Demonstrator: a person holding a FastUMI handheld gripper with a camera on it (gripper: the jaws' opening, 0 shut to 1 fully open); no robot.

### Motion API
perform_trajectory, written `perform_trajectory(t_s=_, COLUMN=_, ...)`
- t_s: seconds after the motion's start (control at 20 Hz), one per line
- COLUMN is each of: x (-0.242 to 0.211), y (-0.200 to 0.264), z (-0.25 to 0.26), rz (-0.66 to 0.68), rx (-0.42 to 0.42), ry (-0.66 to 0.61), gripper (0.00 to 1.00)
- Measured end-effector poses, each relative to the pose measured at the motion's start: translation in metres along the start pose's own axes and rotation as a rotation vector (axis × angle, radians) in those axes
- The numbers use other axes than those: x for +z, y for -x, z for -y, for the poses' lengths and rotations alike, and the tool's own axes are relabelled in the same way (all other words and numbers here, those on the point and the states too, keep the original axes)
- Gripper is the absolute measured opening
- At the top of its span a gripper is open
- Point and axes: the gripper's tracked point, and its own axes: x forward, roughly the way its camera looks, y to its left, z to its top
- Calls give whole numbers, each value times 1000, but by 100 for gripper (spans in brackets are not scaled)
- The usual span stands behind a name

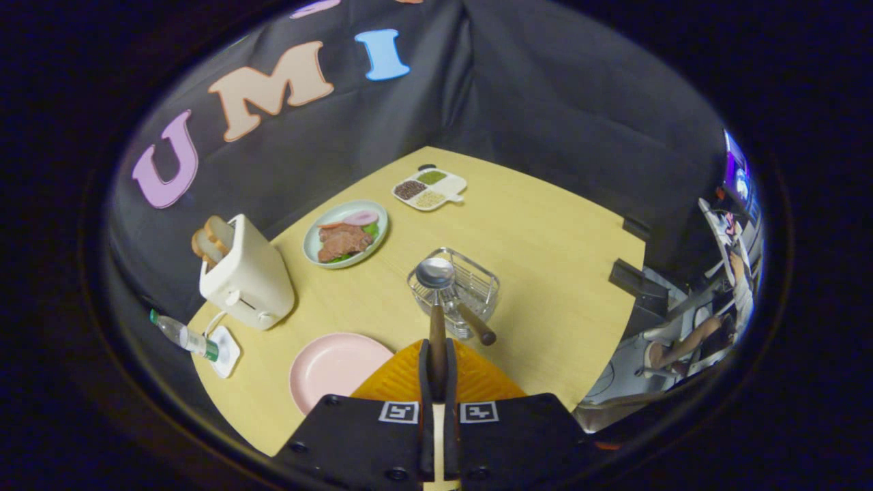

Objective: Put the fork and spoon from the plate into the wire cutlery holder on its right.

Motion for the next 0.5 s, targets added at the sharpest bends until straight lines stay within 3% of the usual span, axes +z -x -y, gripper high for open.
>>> perform_trajectory(t_s=0.5, x=4, y=-31, z=0, rz=-225, rx=-41, ry=27, gripper=8)
